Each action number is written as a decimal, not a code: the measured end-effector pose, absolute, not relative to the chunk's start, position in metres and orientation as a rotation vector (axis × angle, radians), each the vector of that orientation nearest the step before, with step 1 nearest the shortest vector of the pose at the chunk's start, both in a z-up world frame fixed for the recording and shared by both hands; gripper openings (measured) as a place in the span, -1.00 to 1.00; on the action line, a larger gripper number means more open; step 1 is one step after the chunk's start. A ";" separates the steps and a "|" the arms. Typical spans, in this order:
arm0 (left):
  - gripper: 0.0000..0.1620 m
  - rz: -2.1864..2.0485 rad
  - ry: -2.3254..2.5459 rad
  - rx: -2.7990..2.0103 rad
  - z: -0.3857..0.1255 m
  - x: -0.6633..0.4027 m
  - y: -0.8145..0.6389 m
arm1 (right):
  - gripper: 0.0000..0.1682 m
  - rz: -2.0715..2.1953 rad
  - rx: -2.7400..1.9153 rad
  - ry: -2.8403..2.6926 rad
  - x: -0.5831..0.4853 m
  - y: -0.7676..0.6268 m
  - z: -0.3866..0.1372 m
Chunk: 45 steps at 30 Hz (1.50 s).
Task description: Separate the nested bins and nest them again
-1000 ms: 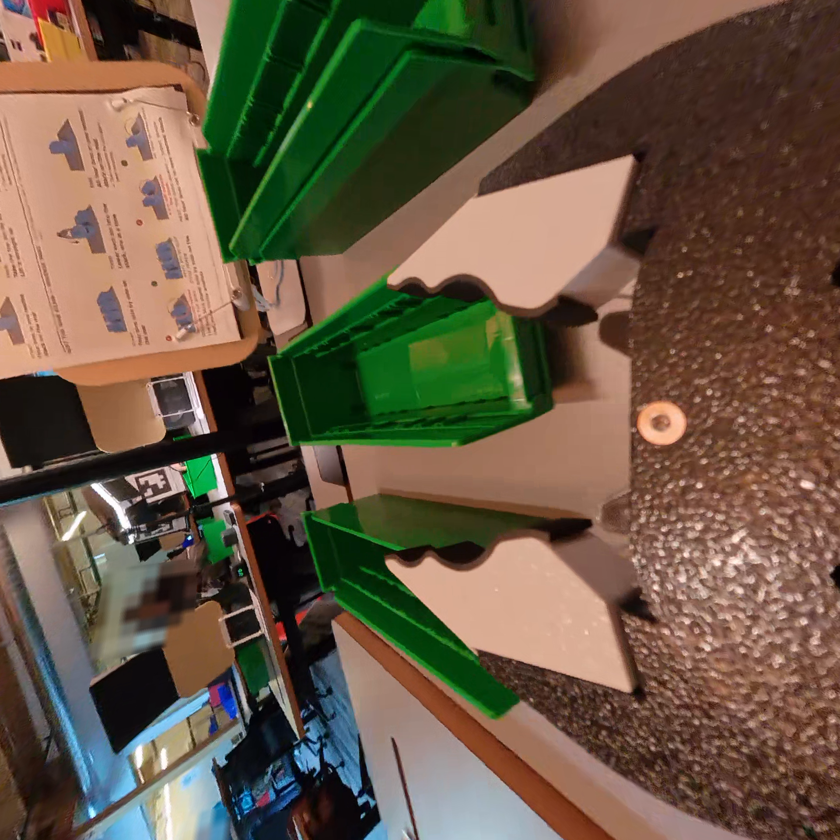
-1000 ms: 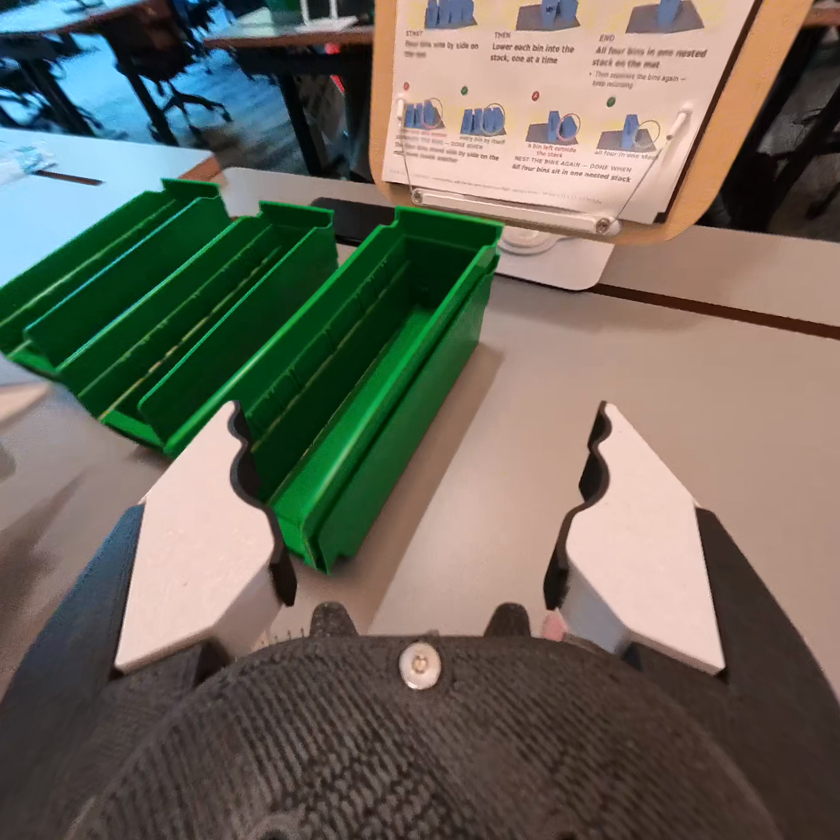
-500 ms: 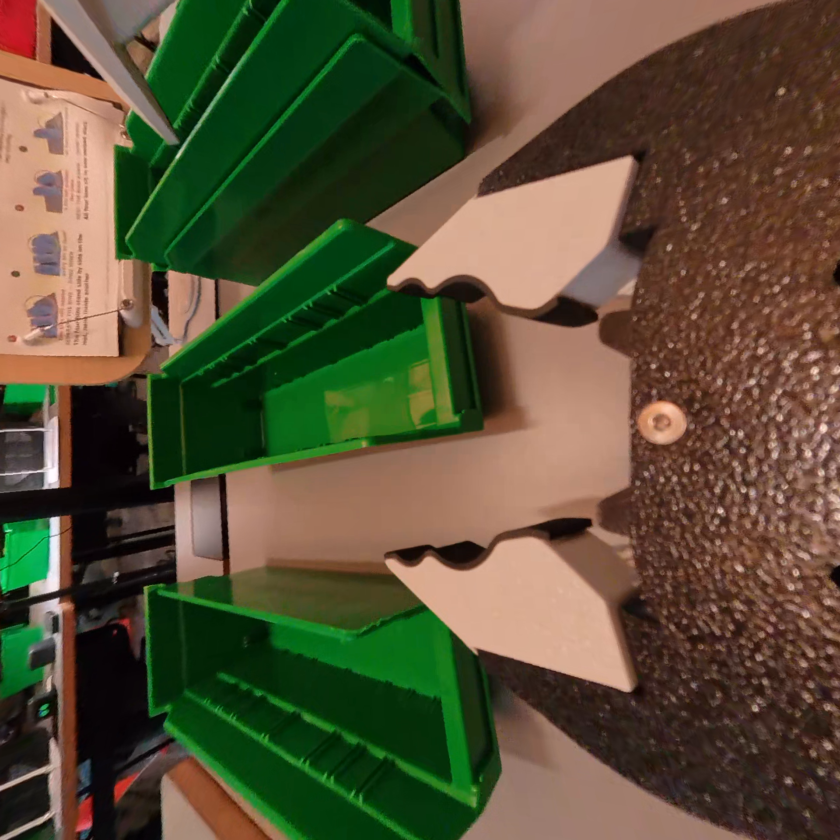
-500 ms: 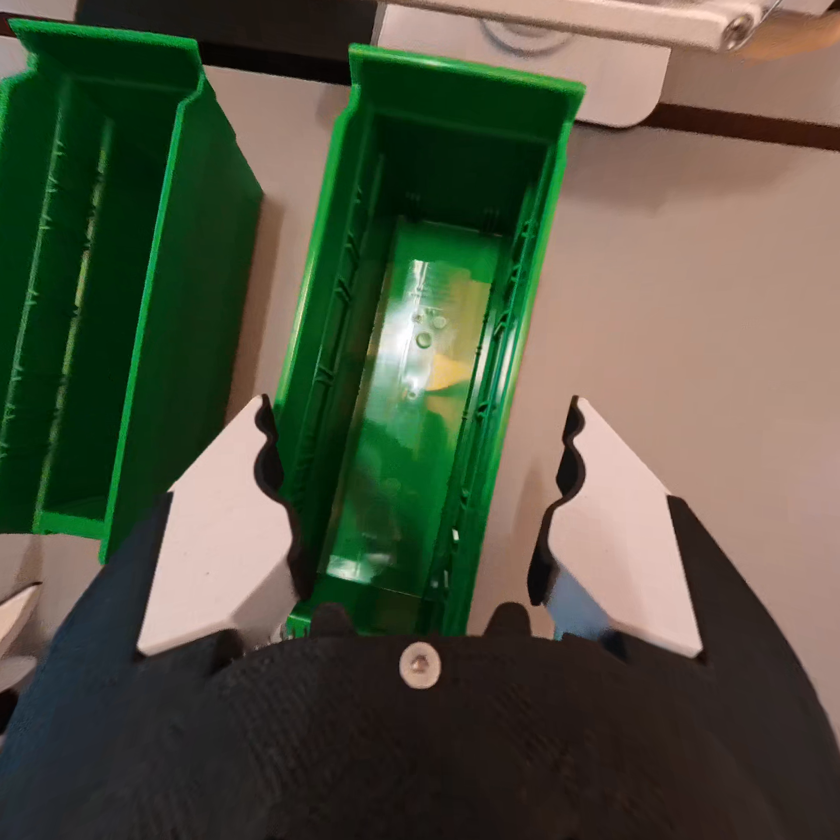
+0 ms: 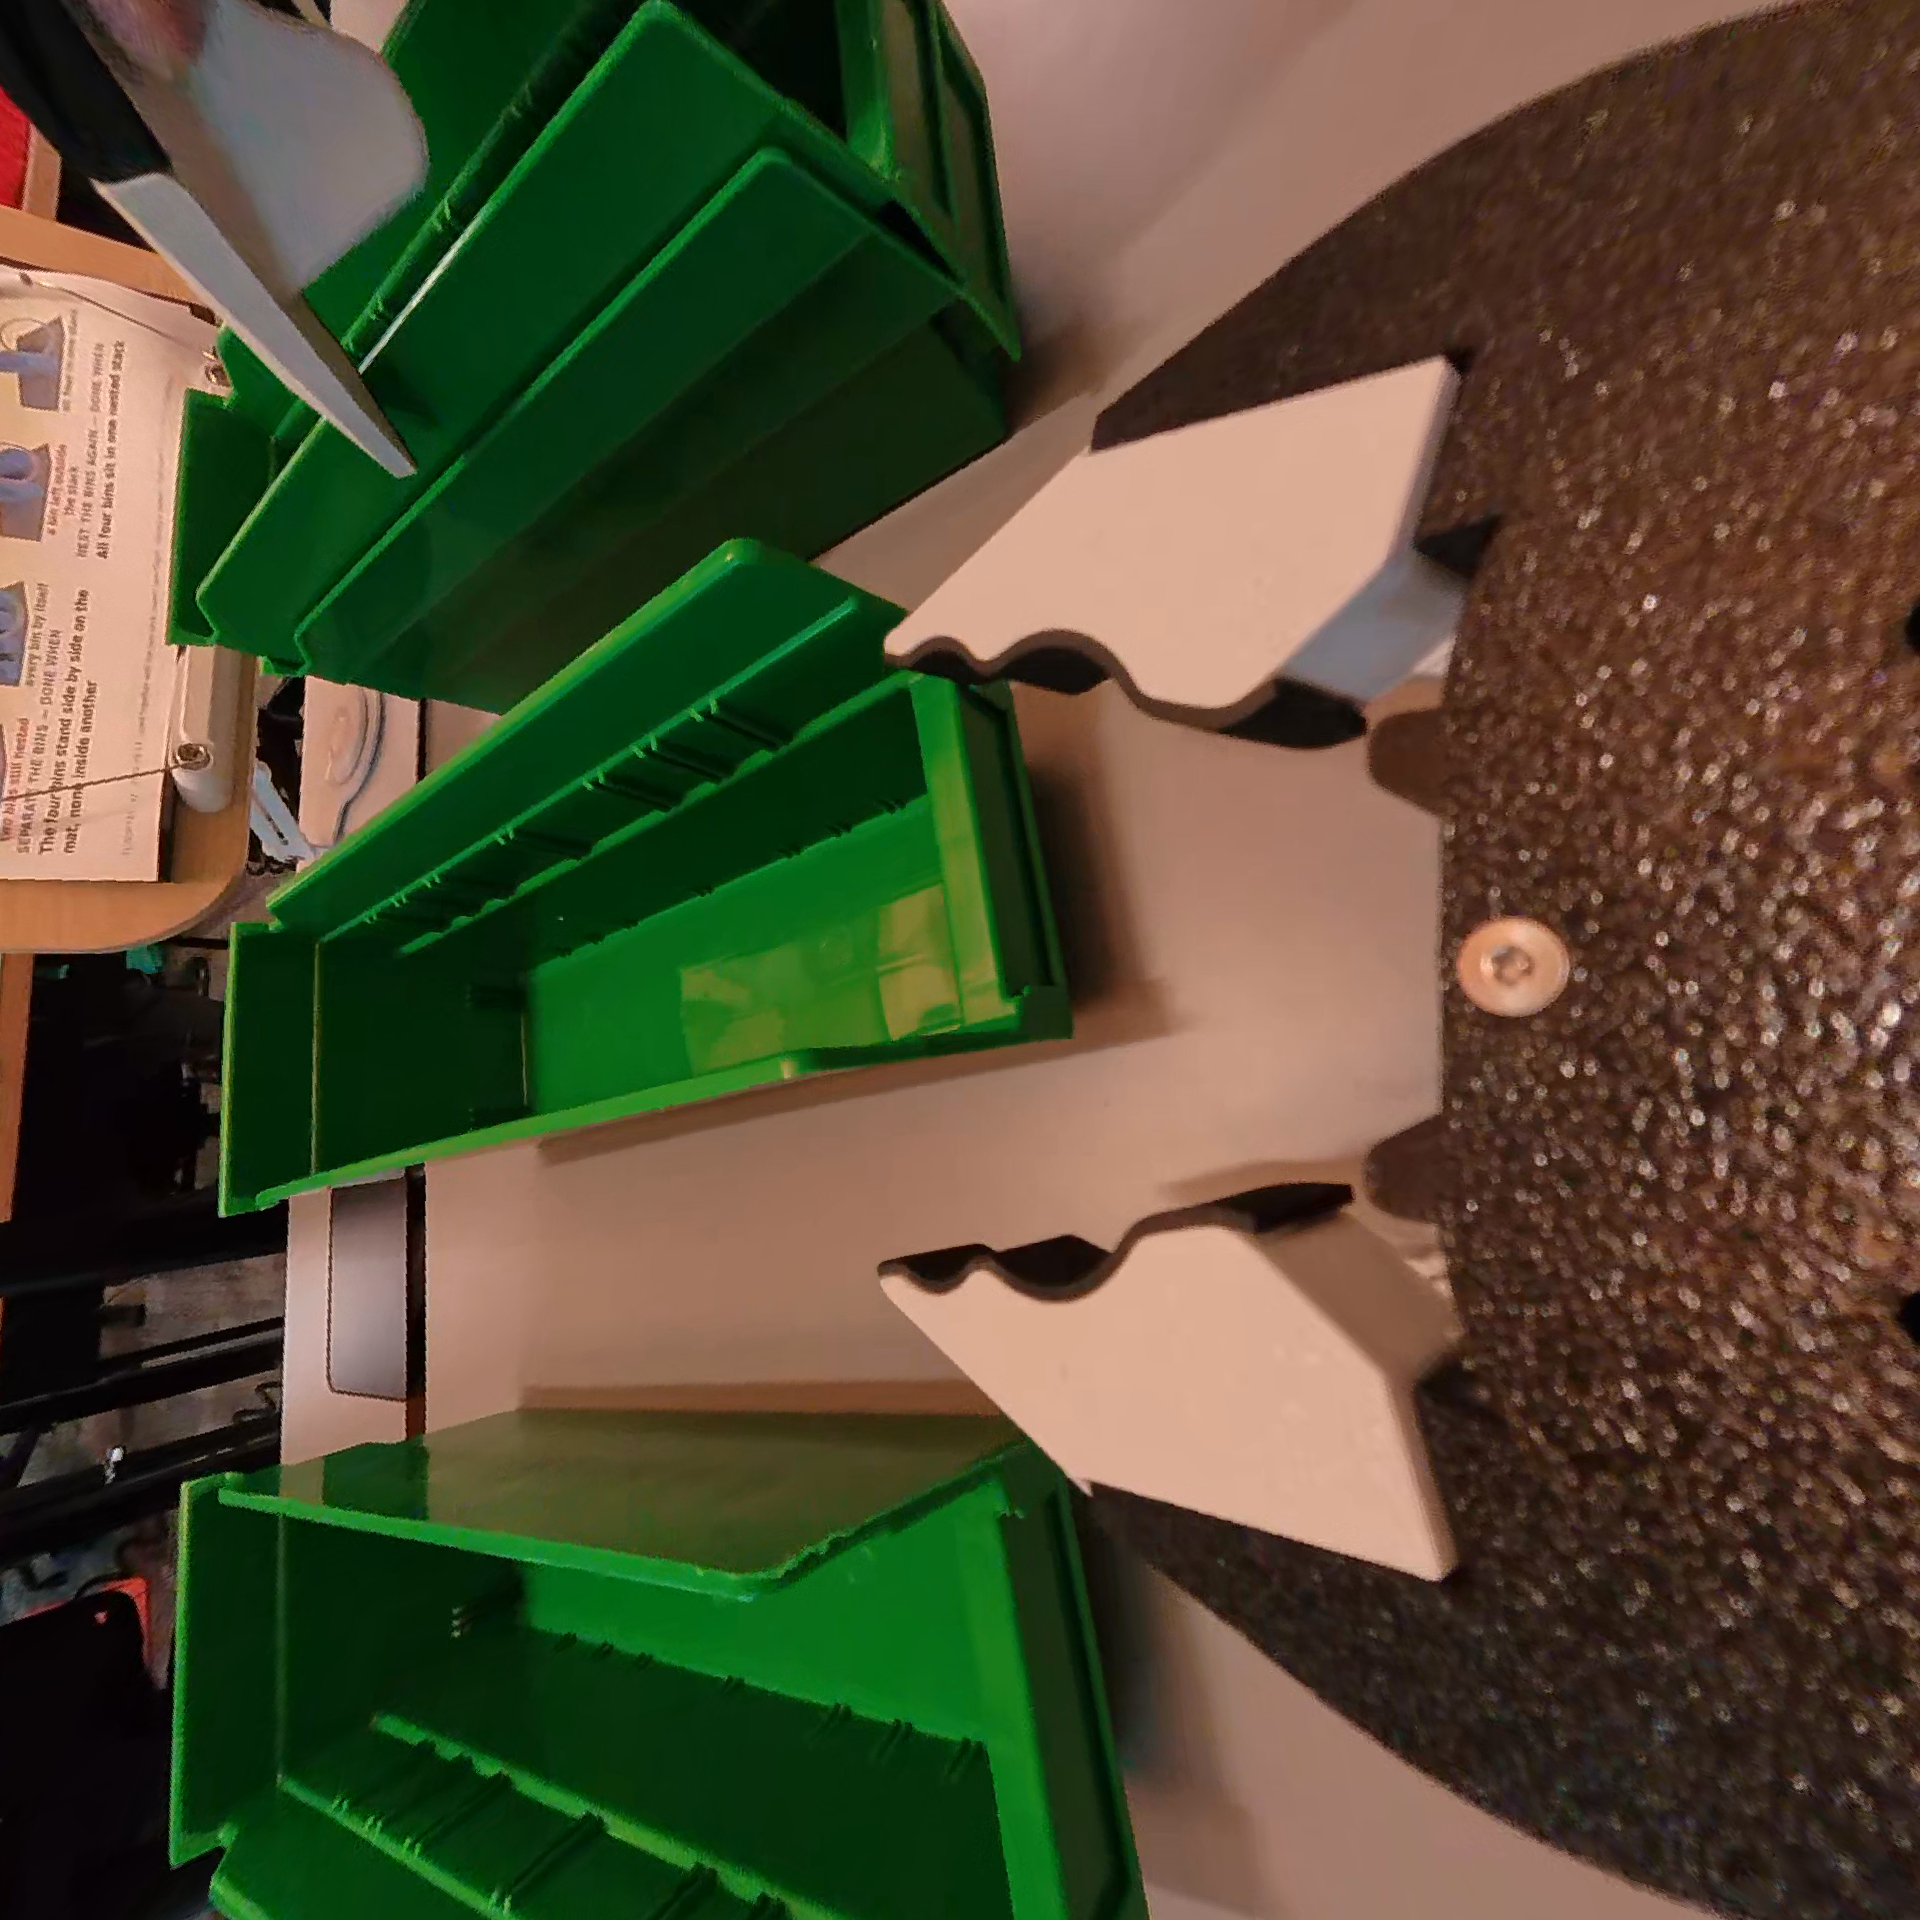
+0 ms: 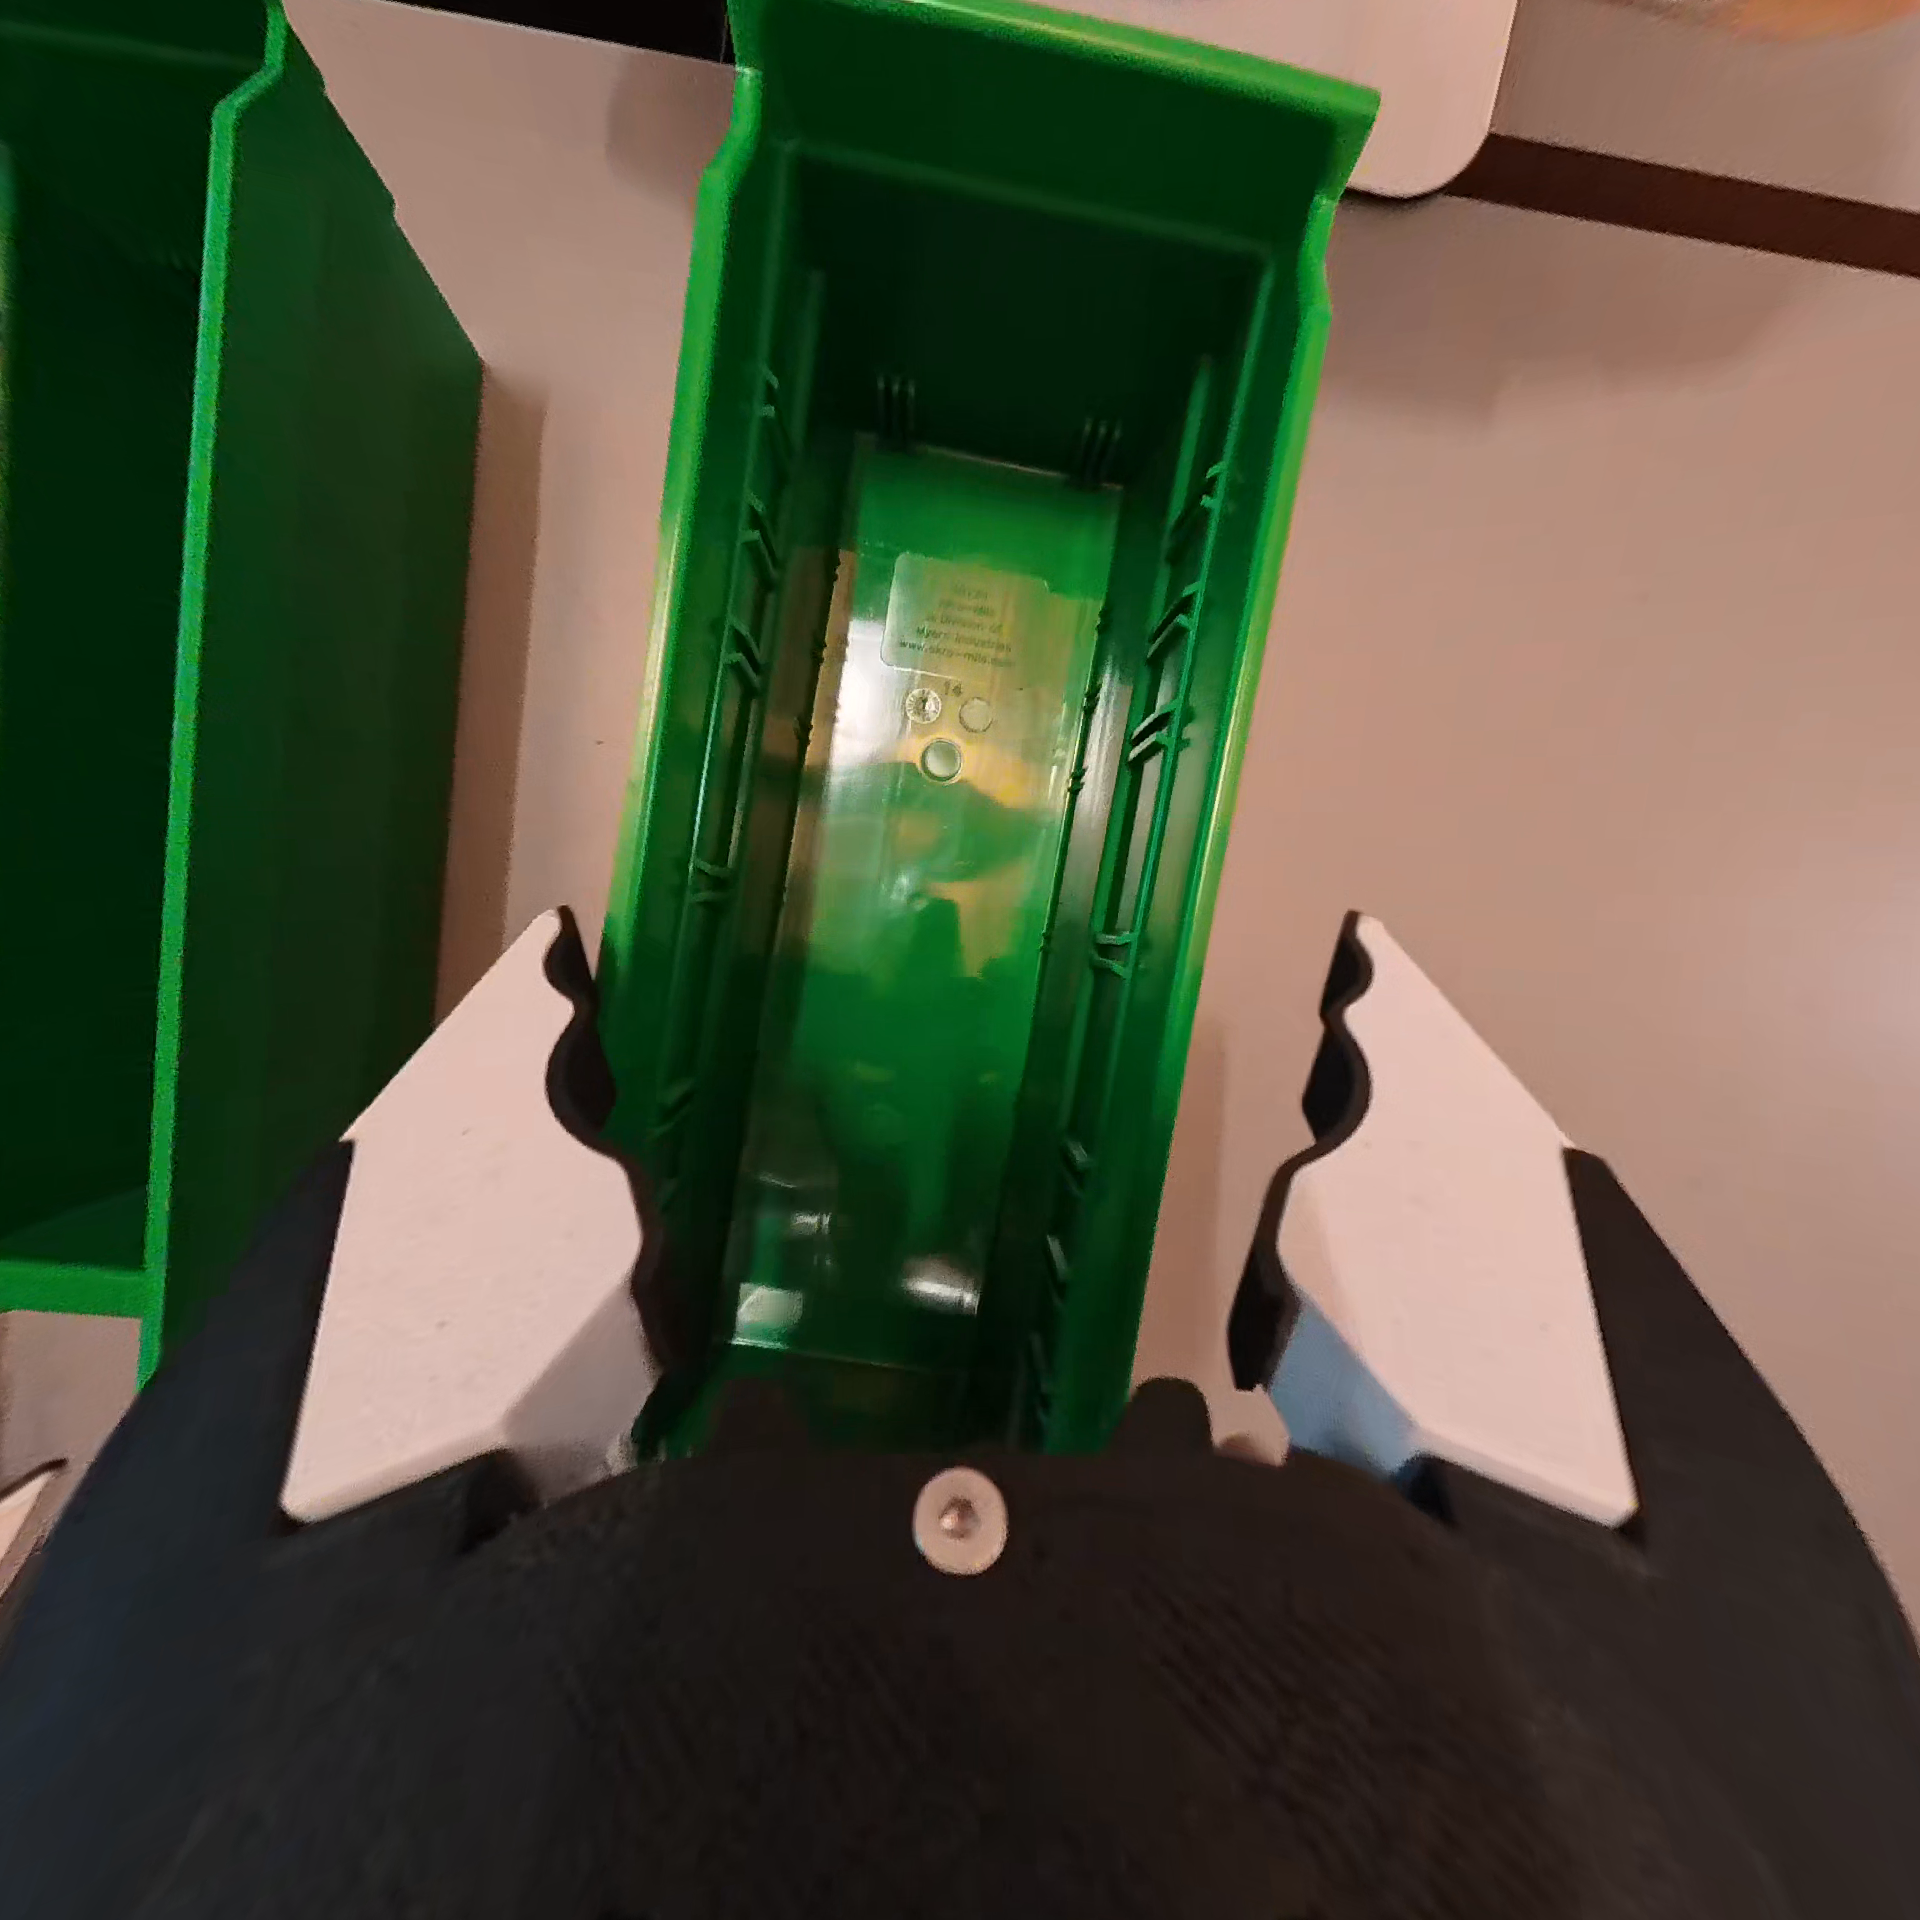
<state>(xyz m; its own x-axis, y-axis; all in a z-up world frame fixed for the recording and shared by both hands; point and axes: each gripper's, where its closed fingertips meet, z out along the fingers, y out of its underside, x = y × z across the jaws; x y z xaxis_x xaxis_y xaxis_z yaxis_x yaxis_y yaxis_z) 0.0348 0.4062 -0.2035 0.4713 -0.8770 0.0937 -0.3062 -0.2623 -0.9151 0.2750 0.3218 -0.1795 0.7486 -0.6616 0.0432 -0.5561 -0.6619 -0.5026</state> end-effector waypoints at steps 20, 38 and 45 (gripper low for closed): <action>0.29 -0.880 1.013 -1.859 -0.212 0.035 0.403 | 0.44 -0.073 -2.601 1.043 0.255 0.319 -0.198; 0.29 -0.899 1.085 -1.892 -0.224 0.045 0.392 | 0.28 -0.031 -2.682 0.984 0.258 0.313 -0.195; 0.28 -0.918 1.100 -1.893 -0.225 0.049 0.388 | 0.18 0.023 -2.705 0.986 0.259 0.311 -0.185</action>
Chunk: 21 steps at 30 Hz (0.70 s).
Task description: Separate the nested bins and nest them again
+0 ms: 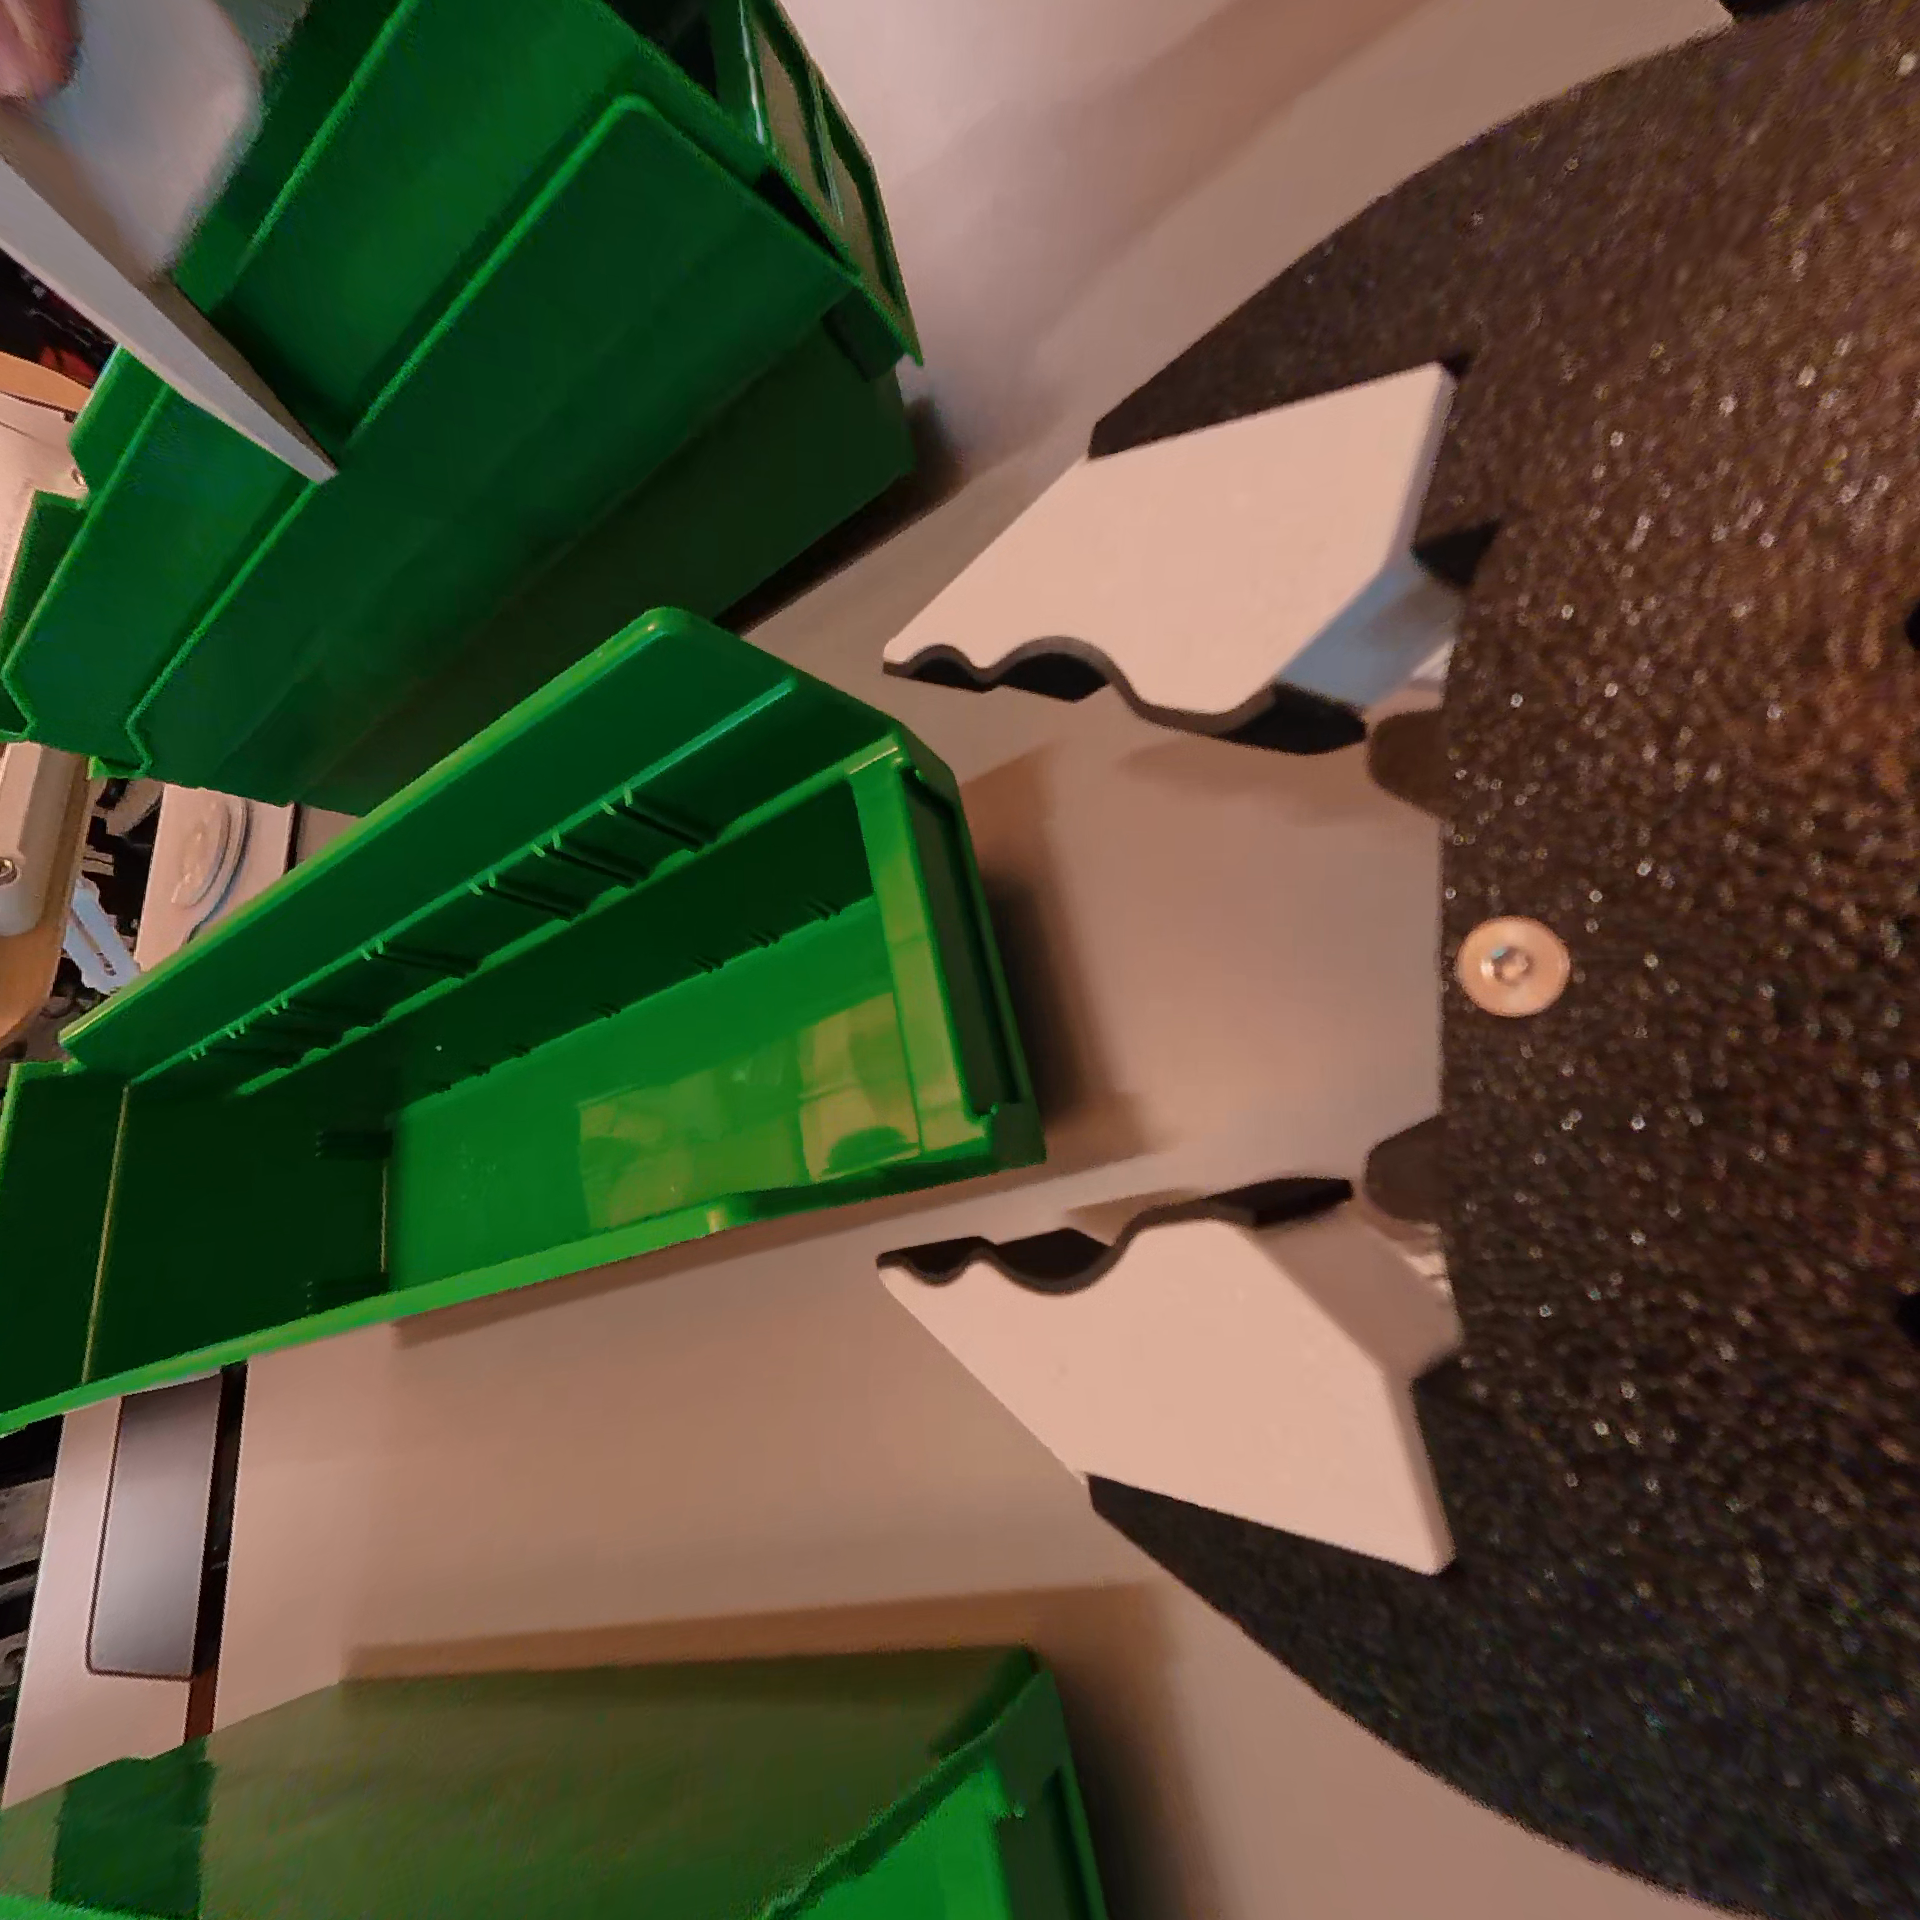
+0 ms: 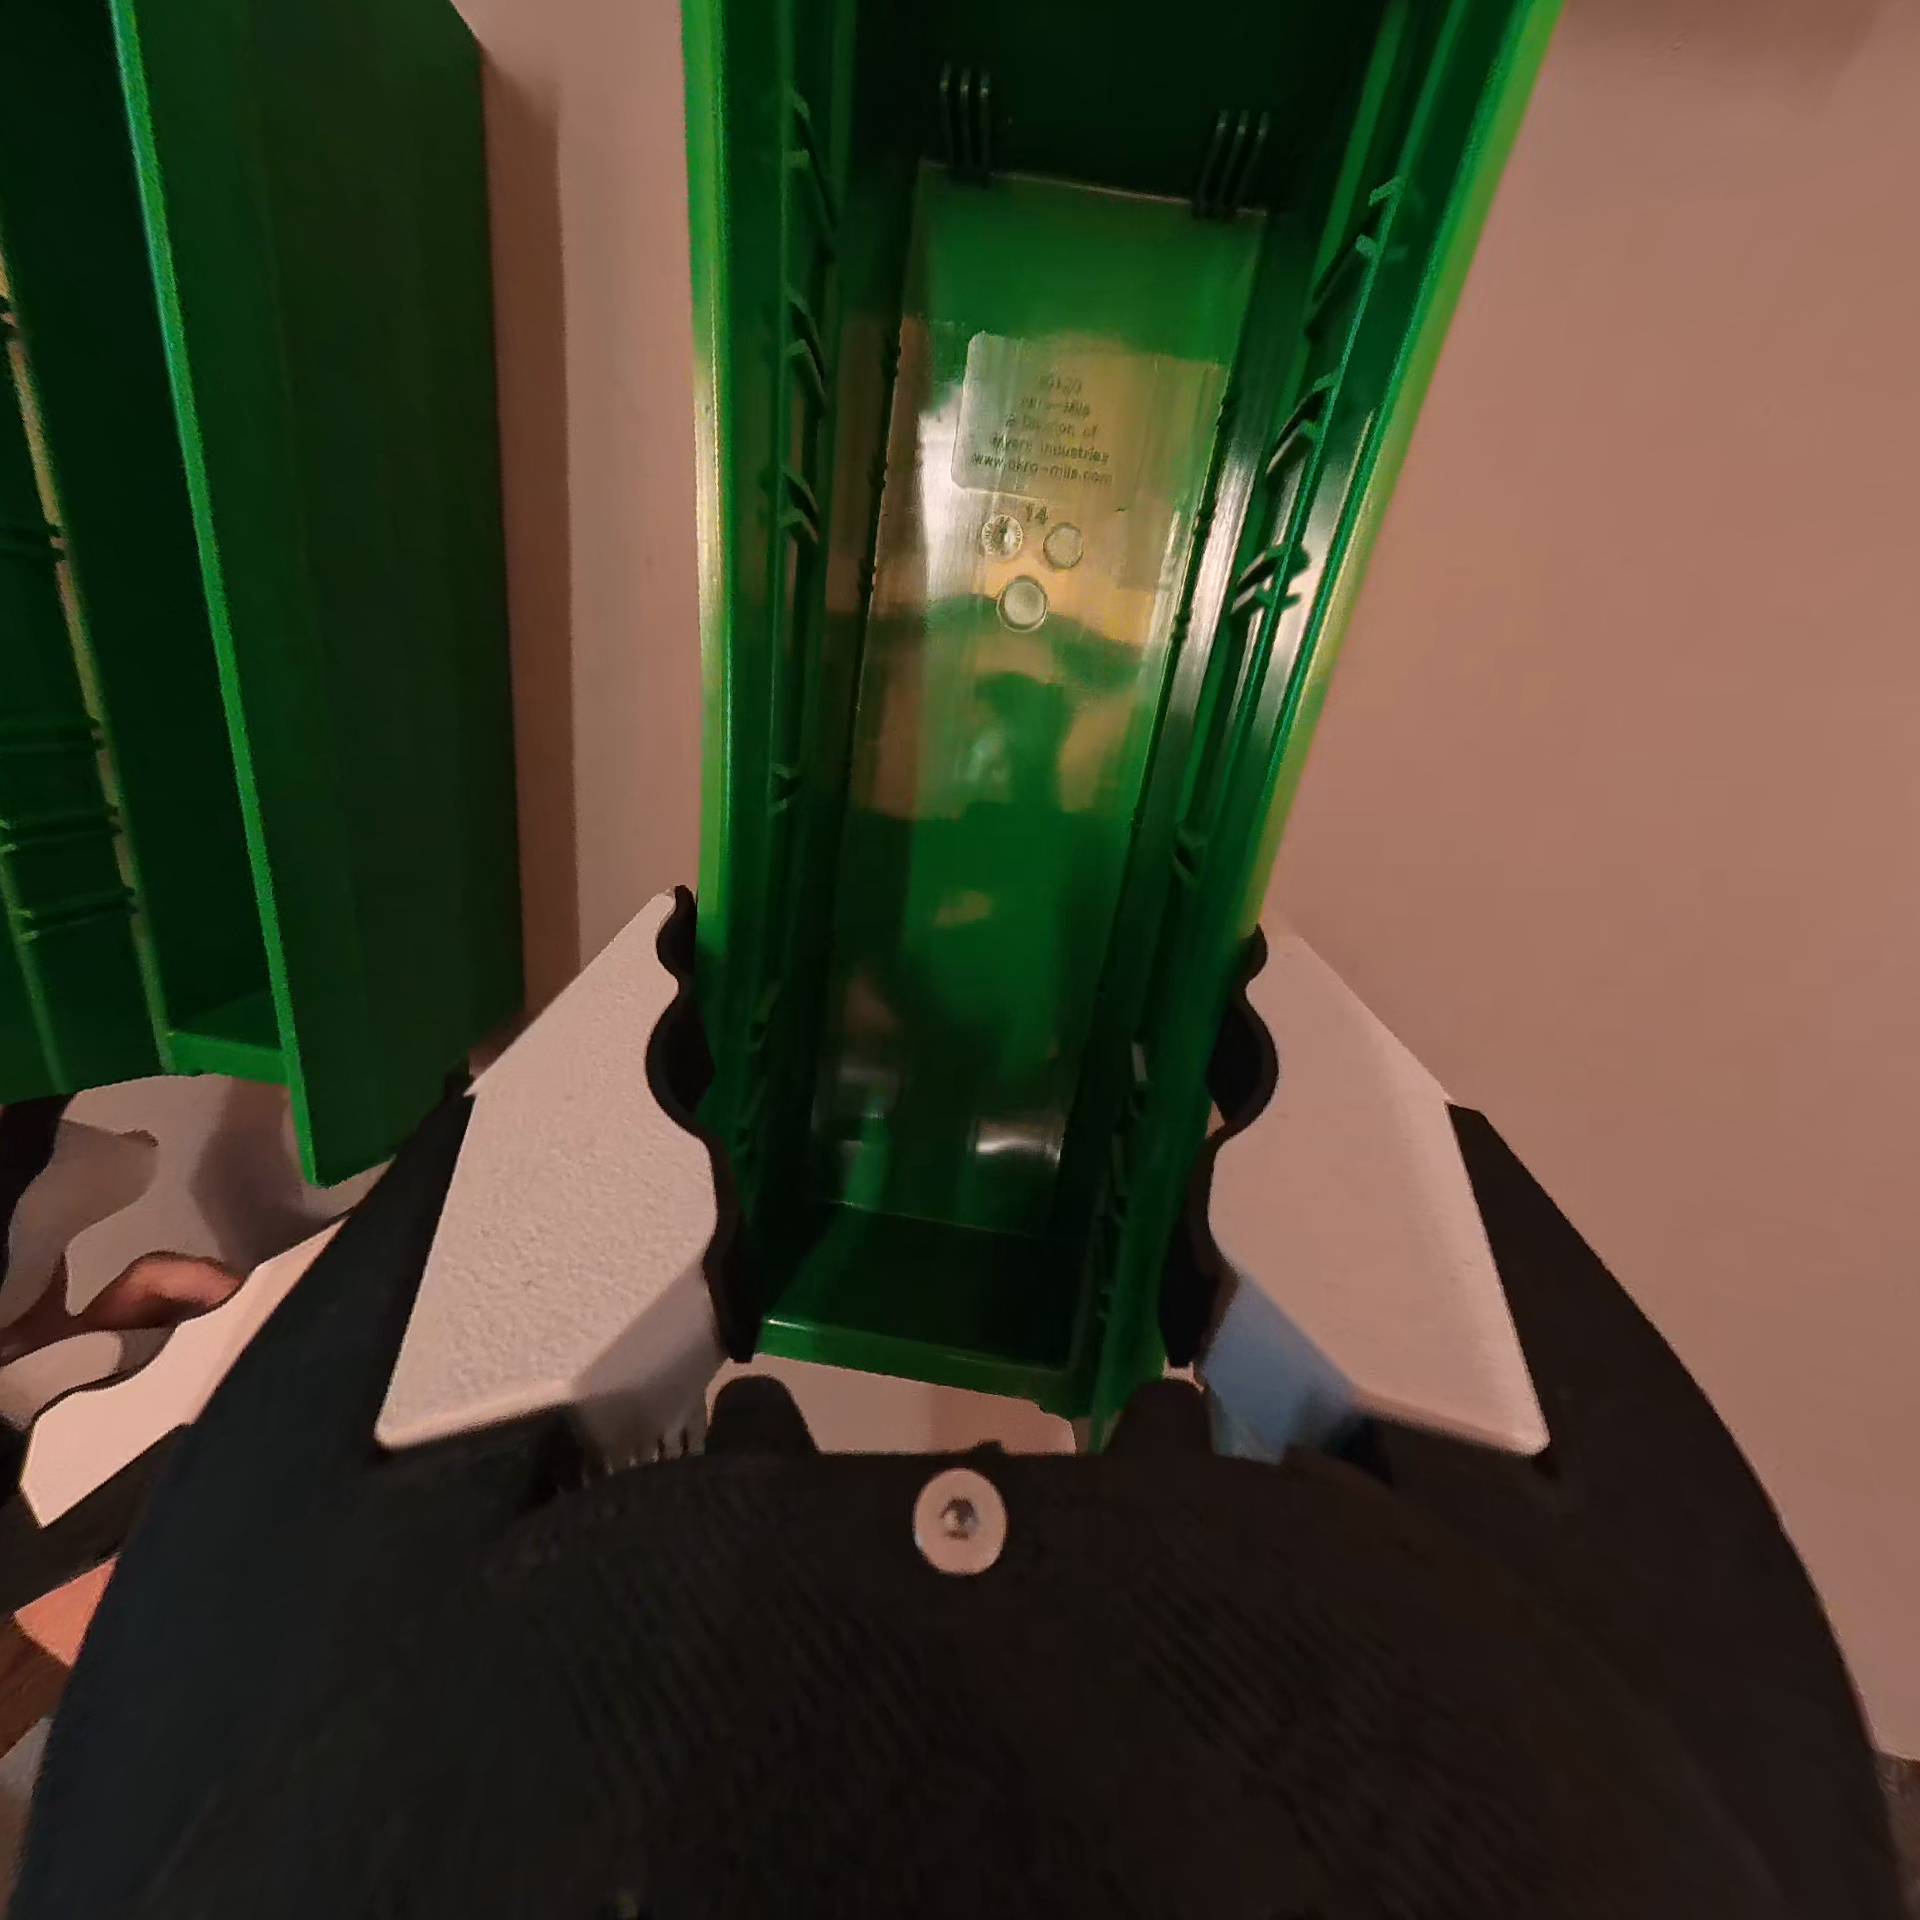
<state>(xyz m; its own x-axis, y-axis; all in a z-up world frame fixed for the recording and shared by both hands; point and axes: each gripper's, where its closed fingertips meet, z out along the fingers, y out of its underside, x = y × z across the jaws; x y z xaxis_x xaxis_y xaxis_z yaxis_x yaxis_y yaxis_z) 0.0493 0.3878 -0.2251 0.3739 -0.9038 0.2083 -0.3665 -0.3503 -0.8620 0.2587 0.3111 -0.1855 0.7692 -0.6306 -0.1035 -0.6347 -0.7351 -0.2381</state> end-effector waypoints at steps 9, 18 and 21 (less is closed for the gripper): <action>0.24 -0.945 1.112 -1.891 -0.225 0.052 0.384 | 0.16 0.012 -2.676 0.972 0.265 0.309 -0.171; 0.24 -0.927 1.121 -1.900 -0.224 0.053 0.381 | 0.17 -0.008 -2.651 0.968 0.273 0.303 -0.167; 0.23 -0.896 1.123 -1.889 -0.220 0.052 0.382 | 0.16 0.018 -2.632 0.979 0.274 0.303 -0.167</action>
<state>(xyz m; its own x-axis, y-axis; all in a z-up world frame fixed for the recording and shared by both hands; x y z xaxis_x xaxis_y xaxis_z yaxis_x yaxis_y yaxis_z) 0.0522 0.3816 -0.2197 0.3702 -0.9098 0.1879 -0.3847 -0.3343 -0.8604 0.2741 0.3034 -0.1667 0.7635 -0.6334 -0.1255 -0.6376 -0.7086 -0.3023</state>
